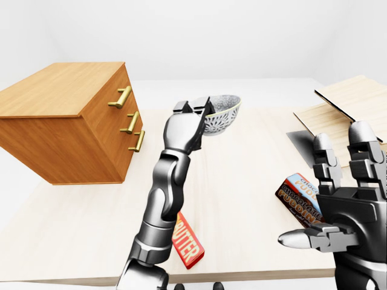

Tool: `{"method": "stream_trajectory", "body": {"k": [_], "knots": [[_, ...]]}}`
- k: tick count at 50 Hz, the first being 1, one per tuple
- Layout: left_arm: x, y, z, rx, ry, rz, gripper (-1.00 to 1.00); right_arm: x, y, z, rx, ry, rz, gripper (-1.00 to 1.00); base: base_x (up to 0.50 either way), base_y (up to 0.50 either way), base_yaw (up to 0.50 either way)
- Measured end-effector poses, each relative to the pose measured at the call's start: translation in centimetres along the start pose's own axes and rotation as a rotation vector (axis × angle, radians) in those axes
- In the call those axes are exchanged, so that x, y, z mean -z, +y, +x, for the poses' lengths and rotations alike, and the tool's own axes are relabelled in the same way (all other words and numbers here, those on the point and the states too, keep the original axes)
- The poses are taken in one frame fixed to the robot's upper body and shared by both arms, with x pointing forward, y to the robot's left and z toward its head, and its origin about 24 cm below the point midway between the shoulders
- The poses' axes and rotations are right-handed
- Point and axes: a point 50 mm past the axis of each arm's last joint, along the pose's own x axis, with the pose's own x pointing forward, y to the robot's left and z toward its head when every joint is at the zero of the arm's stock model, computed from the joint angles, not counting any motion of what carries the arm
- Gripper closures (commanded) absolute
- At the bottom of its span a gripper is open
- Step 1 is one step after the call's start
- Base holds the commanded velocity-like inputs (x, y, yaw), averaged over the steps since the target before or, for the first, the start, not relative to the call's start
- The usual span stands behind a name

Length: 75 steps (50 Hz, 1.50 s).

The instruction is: Close the top drawer of the cabinet and put the bowl on top of it.

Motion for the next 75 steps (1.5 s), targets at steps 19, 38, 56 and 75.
{"method": "stream_trajectory", "body": {"k": [19, 38, 56, 75], "knots": [[0.0, 3.7, 2.0, -0.087, -0.047, -0.001, 1.00, 0.1, 0.0, 0.0, -0.002, 0.002, 0.002, -1.00, 0.00, 0.00, 0.00], [0.4, 7.3, 3.4, -0.164, -0.079, 0.012, 1.00, 0.0, 0.0, 0.0, -0.004, 0.000, 0.002, -1.00, 0.00, 0.00, 0.00], [1.3, 10.6, 4.2, -0.239, -0.077, 0.070, 1.00, 0.1, 0.1, 0.0, -0.008, 0.004, 0.005, -1.00, 0.00, 0.00, 0.00], [2.2, 14.5, 4.5, -0.319, -0.062, 0.143, 1.00, 0.2, 0.1, 0.0, -0.010, 0.008, 0.006, -1.00, 0.00, 0.00, 0.00]]}}
